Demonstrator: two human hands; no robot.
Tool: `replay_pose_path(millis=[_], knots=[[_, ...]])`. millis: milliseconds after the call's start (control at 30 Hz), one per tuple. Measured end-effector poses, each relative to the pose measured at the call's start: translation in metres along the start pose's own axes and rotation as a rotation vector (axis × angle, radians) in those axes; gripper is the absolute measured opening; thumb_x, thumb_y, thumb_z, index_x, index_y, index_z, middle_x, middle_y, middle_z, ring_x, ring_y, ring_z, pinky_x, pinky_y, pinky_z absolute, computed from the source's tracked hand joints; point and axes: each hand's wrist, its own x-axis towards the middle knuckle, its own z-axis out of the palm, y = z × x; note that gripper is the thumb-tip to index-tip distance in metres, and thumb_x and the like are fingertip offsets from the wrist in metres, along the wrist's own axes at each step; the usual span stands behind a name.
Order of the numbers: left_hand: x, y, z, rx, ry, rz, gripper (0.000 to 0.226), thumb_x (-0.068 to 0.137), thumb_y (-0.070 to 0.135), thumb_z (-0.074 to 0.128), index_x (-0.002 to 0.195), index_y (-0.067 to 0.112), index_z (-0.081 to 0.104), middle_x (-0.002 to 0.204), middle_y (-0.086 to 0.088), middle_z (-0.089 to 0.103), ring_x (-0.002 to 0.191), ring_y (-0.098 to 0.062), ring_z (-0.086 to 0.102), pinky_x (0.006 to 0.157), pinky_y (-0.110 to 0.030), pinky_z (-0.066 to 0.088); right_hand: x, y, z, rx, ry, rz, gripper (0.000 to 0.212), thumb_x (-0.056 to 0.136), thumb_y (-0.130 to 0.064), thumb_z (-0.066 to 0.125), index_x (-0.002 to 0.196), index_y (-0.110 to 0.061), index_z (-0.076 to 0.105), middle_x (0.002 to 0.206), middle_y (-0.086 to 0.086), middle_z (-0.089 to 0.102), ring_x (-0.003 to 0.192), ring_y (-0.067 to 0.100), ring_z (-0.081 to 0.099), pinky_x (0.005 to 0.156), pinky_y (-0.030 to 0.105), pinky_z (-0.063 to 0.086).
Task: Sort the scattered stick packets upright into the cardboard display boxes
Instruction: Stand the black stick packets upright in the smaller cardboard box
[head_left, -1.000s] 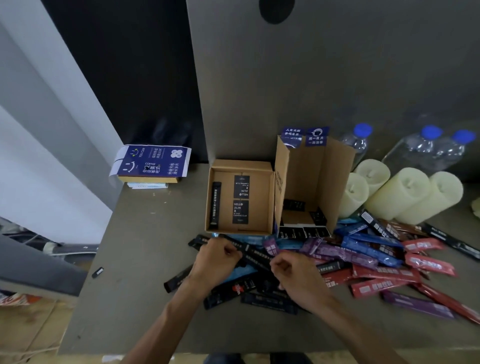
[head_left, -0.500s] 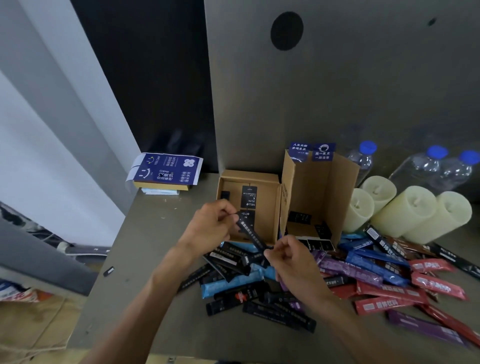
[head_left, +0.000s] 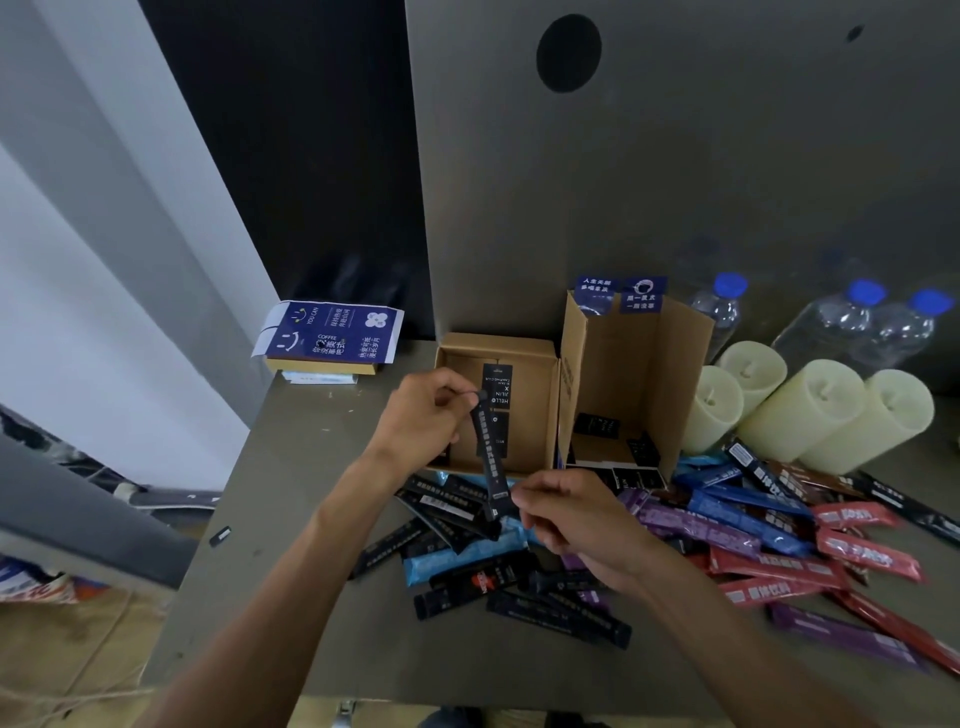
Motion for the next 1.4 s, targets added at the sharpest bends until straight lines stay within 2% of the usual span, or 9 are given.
replay_pose_path(millis=[133,333,533,700,833,1000,1167,1267,1400], knots=[[0.000,0.001,-0.003,0.013,0.001,0.016,0.009,0.096,0.021,0.063,0.090,0.024,0.069,0.080,0.004,0.074,0.054,-0.008,0.058,0.069,-0.030,0.055,0.003,0.000,0.002,-0.030,0.025,-0.017,0.014,0.097,-0.018,0.063,0.097,-0.007,0.071,0.073,0.004,0.062,0.052,0.010,0.045,0.047,0.019,0.033],[0.005,-0.006,-0.009,-0.008,0.005,0.017,0.006,0.096,0.020,0.063,0.094,0.023,0.068,0.081,0.003,0.074,0.058,-0.009,0.064,0.065,-0.023,0.054,0.040,-0.019,0.018,-0.385,0.141,-0.180,0.012,0.094,-0.025,0.068,0.091,-0.015,0.073,0.067,-0.002,0.065,0.054,0.004,0.057,0.059,0.023,0.050],[0.013,-0.040,-0.027,0.116,0.284,-0.021,0.029,0.094,0.015,0.063,0.122,0.017,0.058,0.098,0.009,0.069,0.084,0.000,0.064,0.084,-0.023,0.053,0.089,-0.023,0.026,-0.375,0.225,-0.050,0.012,0.098,-0.016,0.062,0.091,-0.009,0.069,0.082,0.006,0.071,0.049,0.002,0.063,0.050,0.013,0.047],[0.016,-0.061,-0.009,0.171,0.112,-0.152,0.046,0.091,0.027,0.068,0.133,0.017,0.051,0.114,0.002,0.067,0.100,-0.014,0.064,0.090,-0.028,0.050,0.112,-0.023,0.033,-0.446,0.246,0.015,0.013,0.098,-0.013,0.061,0.094,-0.006,0.070,0.080,0.007,0.072,0.044,0.006,0.059,0.046,0.013,0.046],[0.022,-0.064,0.003,0.214,0.078,-0.157,0.040,0.089,0.022,0.069,0.126,0.018,0.055,0.108,0.002,0.070,0.087,-0.011,0.062,0.081,-0.026,0.051,0.123,-0.024,0.037,-0.521,0.278,0.031,0.014,0.097,-0.017,0.063,0.092,-0.005,0.070,0.073,0.006,0.070,0.041,0.004,0.057,0.042,0.012,0.043],[0.028,-0.067,0.011,0.240,0.076,-0.189,0.031,0.089,0.021,0.071,0.117,0.018,0.058,0.109,0.000,0.071,0.091,-0.016,0.065,0.083,-0.030,0.053,0.125,-0.024,0.037,-0.570,0.294,-0.013,0.017,0.096,-0.017,0.066,0.080,-0.010,0.068,0.059,0.001,0.061,0.036,-0.001,0.053,0.038,0.008,0.038],[0.030,-0.072,0.011,0.265,0.060,-0.185,0.034,0.086,0.022,0.073,0.117,0.019,0.059,0.107,0.000,0.071,0.090,-0.014,0.063,0.082,-0.028,0.050,0.132,-0.025,0.036,-0.582,0.300,-0.077,0.009,0.094,-0.017,0.067,0.087,-0.013,0.070,0.081,0.002,0.068,0.065,0.007,0.063,0.057,0.017,0.048],[0.031,-0.073,0.011,0.271,0.047,-0.180,0.035,0.085,0.022,0.074,0.117,0.019,0.059,0.107,0.000,0.071,0.099,-0.019,0.067,0.086,-0.032,0.052,0.134,-0.025,0.037,-0.596,0.267,-0.066,0.004,0.094,-0.018,0.068,0.092,-0.014,0.069,0.085,0.000,0.067,0.071,0.007,0.062,0.061,0.019,0.049],[0.032,-0.074,0.011,0.271,0.043,-0.175,0.036,0.086,0.020,0.073,0.119,0.019,0.059,0.108,0.000,0.071,0.093,-0.016,0.065,0.082,-0.029,0.051,0.133,-0.025,0.036,-0.607,0.253,-0.074,0.005,0.094,-0.018,0.067,0.094,-0.014,0.069,0.088,0.001,0.067,0.073,0.007,0.062,0.062,0.019,0.049]])
